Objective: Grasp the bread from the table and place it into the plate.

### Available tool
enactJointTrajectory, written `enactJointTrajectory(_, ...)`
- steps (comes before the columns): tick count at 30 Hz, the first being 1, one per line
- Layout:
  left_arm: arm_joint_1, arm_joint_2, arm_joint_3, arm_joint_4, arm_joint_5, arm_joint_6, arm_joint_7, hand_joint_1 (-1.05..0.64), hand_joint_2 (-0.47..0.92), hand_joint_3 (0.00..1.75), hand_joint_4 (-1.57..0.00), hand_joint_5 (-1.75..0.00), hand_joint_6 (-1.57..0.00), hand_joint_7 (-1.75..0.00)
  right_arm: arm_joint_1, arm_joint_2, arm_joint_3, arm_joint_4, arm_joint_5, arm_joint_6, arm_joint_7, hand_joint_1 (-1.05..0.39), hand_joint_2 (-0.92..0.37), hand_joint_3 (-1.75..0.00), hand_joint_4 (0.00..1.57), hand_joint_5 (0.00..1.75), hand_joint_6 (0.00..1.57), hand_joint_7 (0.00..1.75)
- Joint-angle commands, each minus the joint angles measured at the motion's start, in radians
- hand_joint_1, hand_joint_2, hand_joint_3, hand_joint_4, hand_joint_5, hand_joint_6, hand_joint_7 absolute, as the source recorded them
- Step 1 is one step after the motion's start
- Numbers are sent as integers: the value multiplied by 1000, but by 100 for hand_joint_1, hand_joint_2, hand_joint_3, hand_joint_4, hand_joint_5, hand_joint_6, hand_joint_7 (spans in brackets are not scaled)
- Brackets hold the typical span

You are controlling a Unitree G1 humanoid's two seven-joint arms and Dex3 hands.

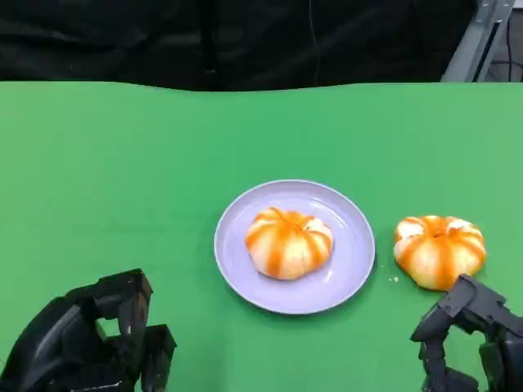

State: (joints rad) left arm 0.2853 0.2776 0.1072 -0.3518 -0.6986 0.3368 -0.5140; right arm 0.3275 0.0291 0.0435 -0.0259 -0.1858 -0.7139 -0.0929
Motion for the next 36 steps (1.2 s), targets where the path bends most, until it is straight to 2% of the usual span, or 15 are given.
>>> enactJointTrajectory(1,-11,1,17,28,1,12,-6,13,56,166,-105,-175,-91,-175,9,-10,-6,-12,2,11,-2,-13,-50,-123,84,175,75,152)
enactJointTrajectory(16,-14,-9,17,37,11,6,-12,12,57,165,-103,-175,-90,-175,17,-10,-3,-27,-3,20,-2,-13,-50,-123,84,175,75,152)
enactJointTrajectory(22,-13,-16,11,27,22,8,3,13,56,162,-102,-175,-88,-175,2,-20,-8,9,10,-21,1,-13,-50,-125,85,175,75,152)
enactJointTrajectory(36,-13,-22,20,24,22,20,13,13,56,163,-103,-175,-88,-175,3,-14,-7,10,2,-22,-7,-12,-49,-127,85,175,76,151)
